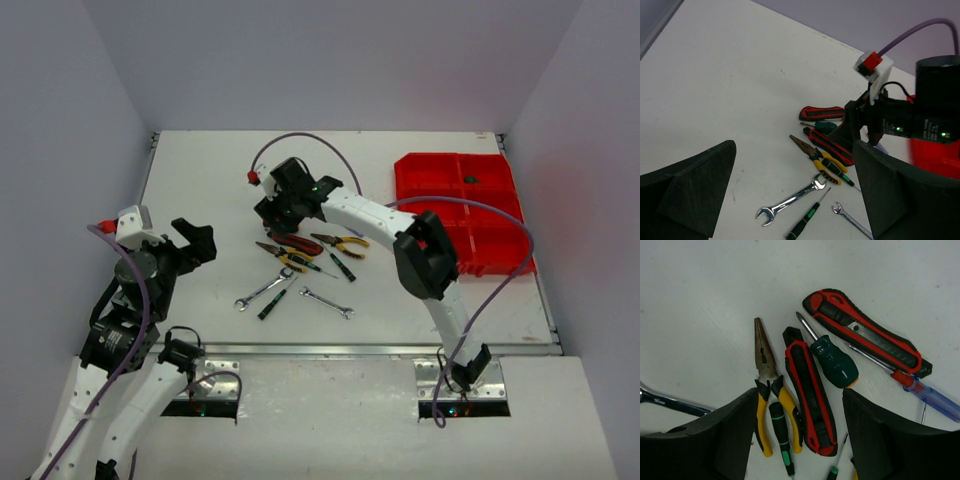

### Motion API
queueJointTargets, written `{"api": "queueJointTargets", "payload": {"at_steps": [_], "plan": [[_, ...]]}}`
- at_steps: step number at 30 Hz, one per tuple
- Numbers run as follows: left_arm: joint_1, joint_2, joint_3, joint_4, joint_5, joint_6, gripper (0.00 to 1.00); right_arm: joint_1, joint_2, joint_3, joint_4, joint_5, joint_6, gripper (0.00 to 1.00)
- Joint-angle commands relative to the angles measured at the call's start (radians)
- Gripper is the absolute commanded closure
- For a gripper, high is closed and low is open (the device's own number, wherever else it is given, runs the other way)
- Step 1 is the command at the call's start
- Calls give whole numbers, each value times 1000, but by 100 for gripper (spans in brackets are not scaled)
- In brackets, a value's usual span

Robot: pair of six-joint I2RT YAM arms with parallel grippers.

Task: Sort the tools into containers

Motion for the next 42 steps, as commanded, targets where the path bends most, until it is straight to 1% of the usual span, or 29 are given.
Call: {"api": "queueJointTargets", "payload": {"at_steps": [1,2,5,9,14,19,26,31,34,36,37,40,42], "plan": [[-11,5,2,36,3,-4,0,-1,97,135,-69,36,-137,32],[-11,0,2,36,3,-4,0,2,141,169,-76,37,-154,33],[-11,-5,1,39,6,-3,0,9,182,181,-60,89,-174,34],[-11,-8,-1,43,16,0,0,7,223,173,-18,147,-193,40],[-11,-3,-1,46,23,3,0,-1,235,187,-8,138,-183,46],[-11,-4,-1,46,23,3,0,-24,264,209,-39,87,-169,56],[-11,-4,-3,47,23,3,0,-29,278,184,-45,76,-176,59],[-11,-2,-3,47,23,3,0,-28,277,166,-53,57,-174,58],[-11,1,-3,48,25,3,0,-28,247,139,-37,56,-166,64],[-11,6,-3,48,28,5,0,-28,213,130,-29,47,-154,73],[-11,8,-3,47,28,5,0,-29,197,130,-27,44,-148,76],[-11,9,-3,49,29,5,0,-28,134,128,-13,52,-132,82],[-10,11,-3,49,28,5,0,-29,85,106,14,76,-126,83]]}}
